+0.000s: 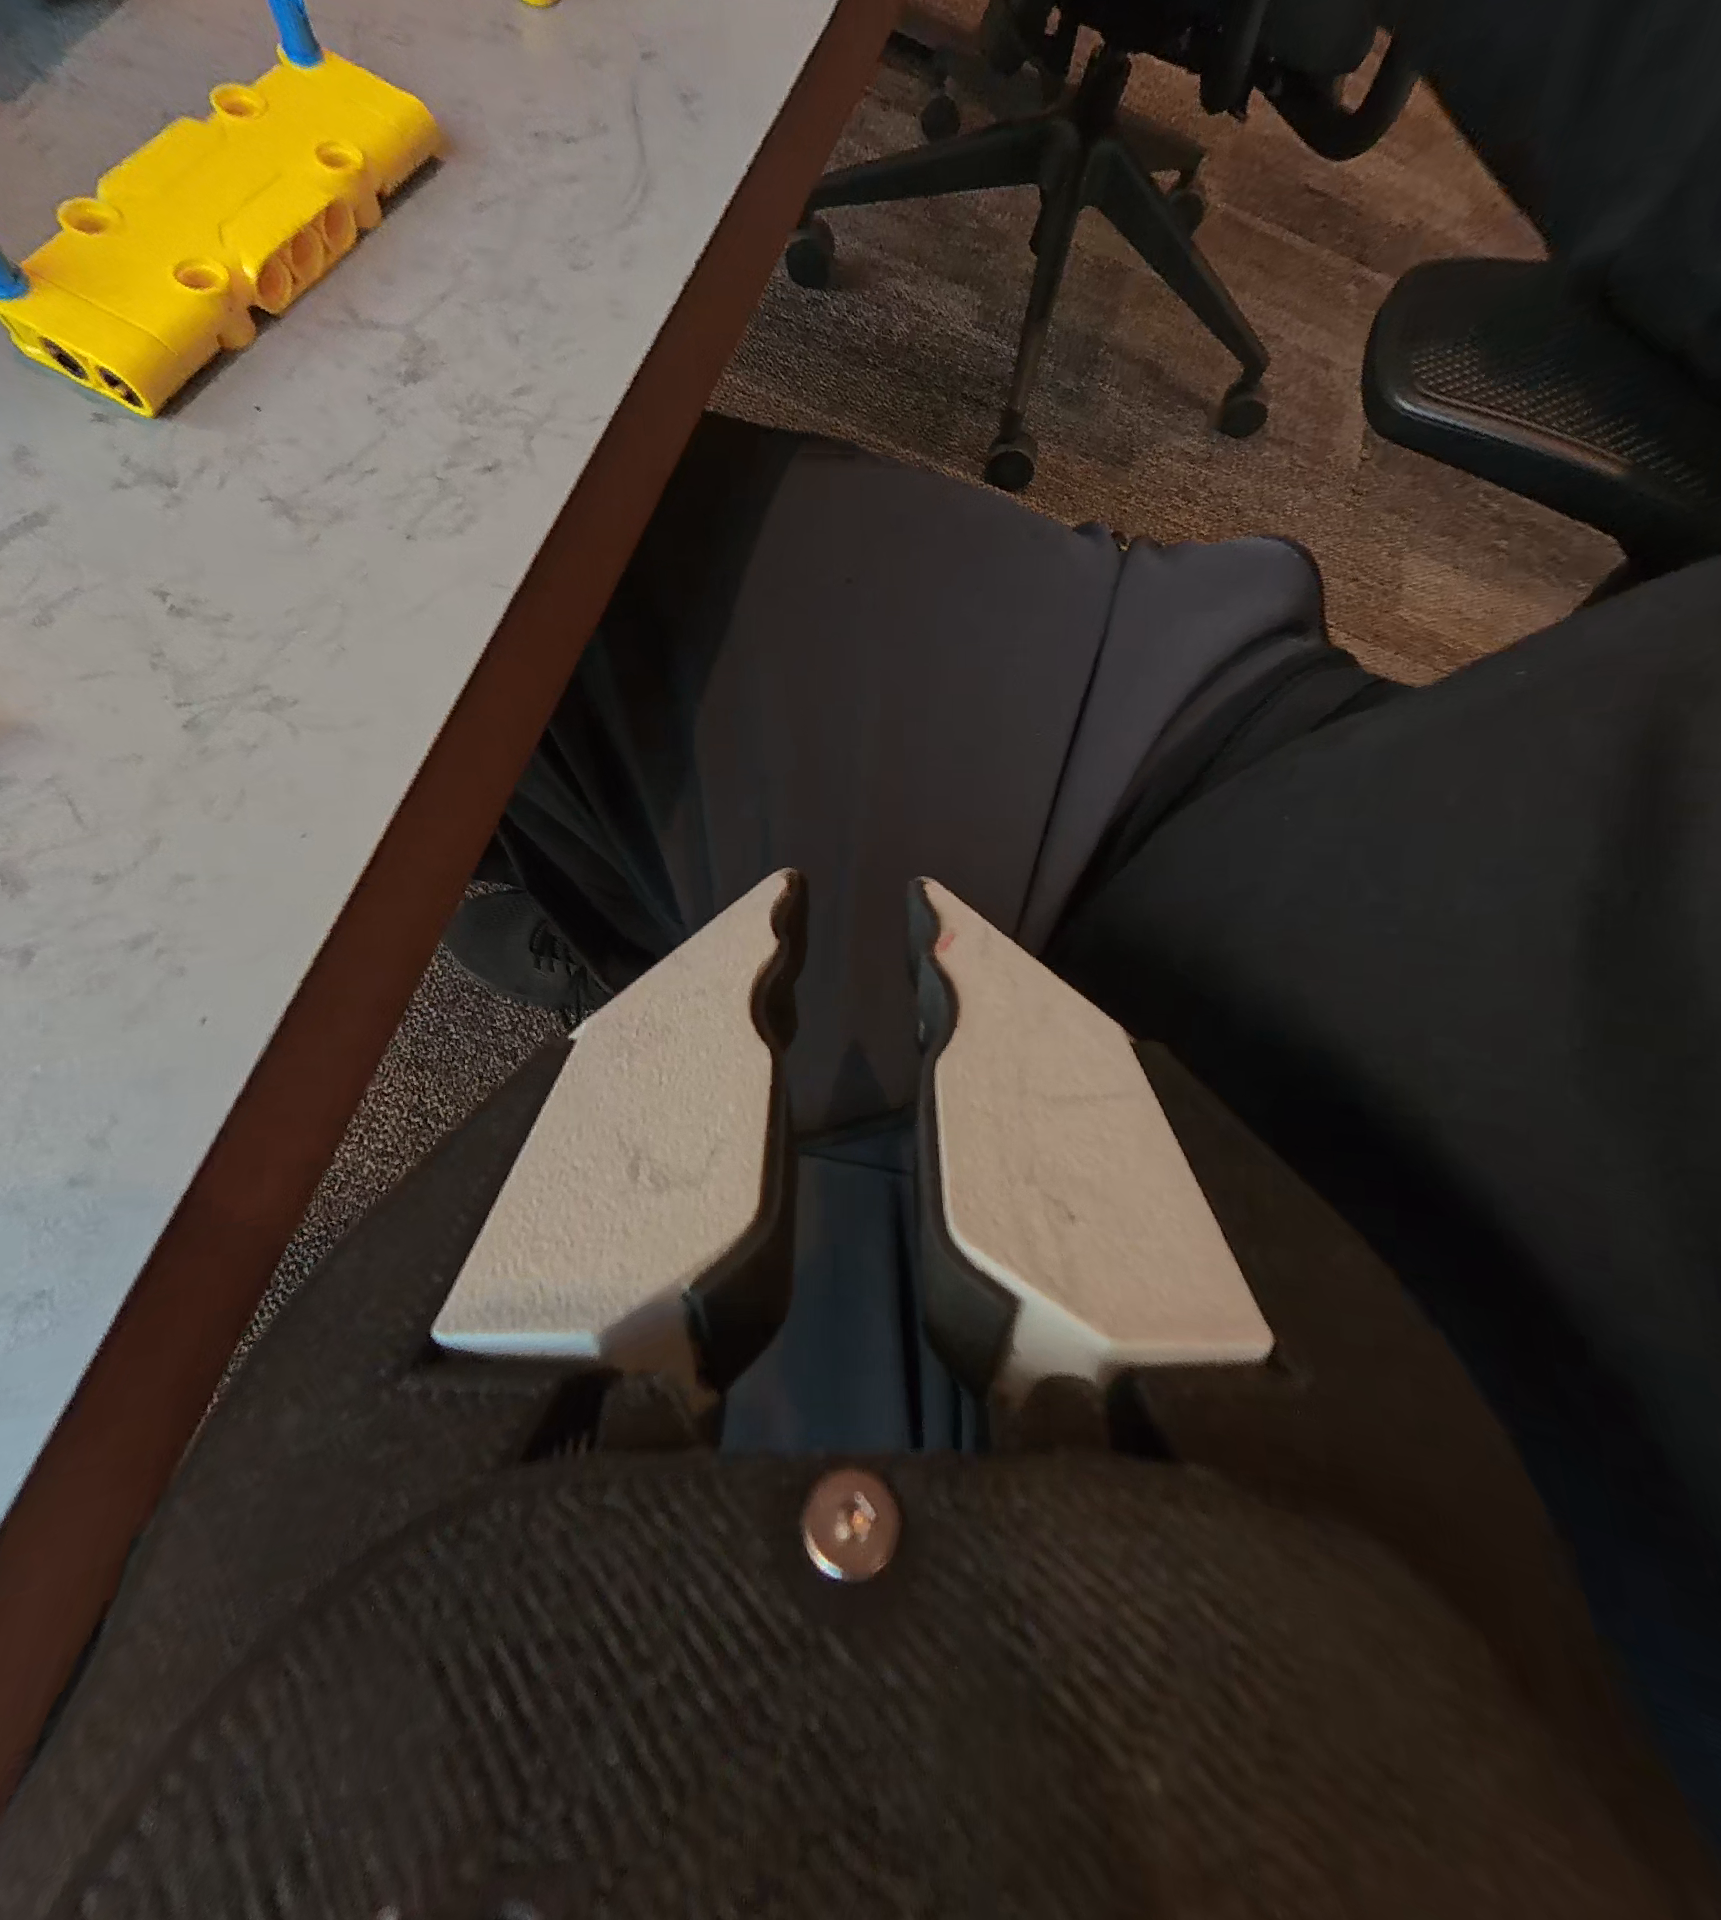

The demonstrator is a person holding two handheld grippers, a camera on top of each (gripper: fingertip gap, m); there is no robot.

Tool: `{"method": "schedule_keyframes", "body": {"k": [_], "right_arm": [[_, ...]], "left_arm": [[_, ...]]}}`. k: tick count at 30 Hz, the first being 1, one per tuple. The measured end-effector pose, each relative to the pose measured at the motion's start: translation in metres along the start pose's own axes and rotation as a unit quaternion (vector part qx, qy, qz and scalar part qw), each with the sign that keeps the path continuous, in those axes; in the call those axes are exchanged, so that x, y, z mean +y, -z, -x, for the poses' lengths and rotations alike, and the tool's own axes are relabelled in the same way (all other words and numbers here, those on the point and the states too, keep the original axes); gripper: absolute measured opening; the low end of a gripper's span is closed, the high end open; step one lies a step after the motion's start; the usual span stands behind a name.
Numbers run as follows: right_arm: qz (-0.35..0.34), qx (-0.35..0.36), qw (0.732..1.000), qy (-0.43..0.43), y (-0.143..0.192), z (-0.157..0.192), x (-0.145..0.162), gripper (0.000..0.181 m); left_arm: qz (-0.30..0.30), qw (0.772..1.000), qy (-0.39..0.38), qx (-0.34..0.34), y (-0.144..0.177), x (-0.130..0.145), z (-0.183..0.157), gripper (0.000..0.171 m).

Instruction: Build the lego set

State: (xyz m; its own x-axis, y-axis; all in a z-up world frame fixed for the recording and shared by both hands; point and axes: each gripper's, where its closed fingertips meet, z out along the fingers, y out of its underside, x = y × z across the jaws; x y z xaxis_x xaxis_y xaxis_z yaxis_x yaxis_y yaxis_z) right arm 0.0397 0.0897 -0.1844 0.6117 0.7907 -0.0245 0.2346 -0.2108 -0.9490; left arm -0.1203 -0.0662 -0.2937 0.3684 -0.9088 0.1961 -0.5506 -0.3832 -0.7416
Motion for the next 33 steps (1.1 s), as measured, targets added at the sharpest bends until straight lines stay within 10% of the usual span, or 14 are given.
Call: {"method": "schedule_keyframes", "body": {"k": [10,24,33], "right_arm": [[0.052,-0.086,0.993,0.062,-0.062,0.07,-0.008,0.03],[0.038,0.111,0.992,0.033,-0.04,-0.038,-0.025,0.031],[0.054,0.11,0.991,0.044,-0.055,-0.039,-0.026,0.034]], "left_arm": [[-0.042,0.999,0.021,-0.014,0.015,-0.012,0.015,0.016],[-0.063,0.997,0.052,-0.008,0.028,-0.015,0.026,0.019],[-0.046,0.996,0.072,0.0,0.021,-0.005,0.03,0.018]]}}
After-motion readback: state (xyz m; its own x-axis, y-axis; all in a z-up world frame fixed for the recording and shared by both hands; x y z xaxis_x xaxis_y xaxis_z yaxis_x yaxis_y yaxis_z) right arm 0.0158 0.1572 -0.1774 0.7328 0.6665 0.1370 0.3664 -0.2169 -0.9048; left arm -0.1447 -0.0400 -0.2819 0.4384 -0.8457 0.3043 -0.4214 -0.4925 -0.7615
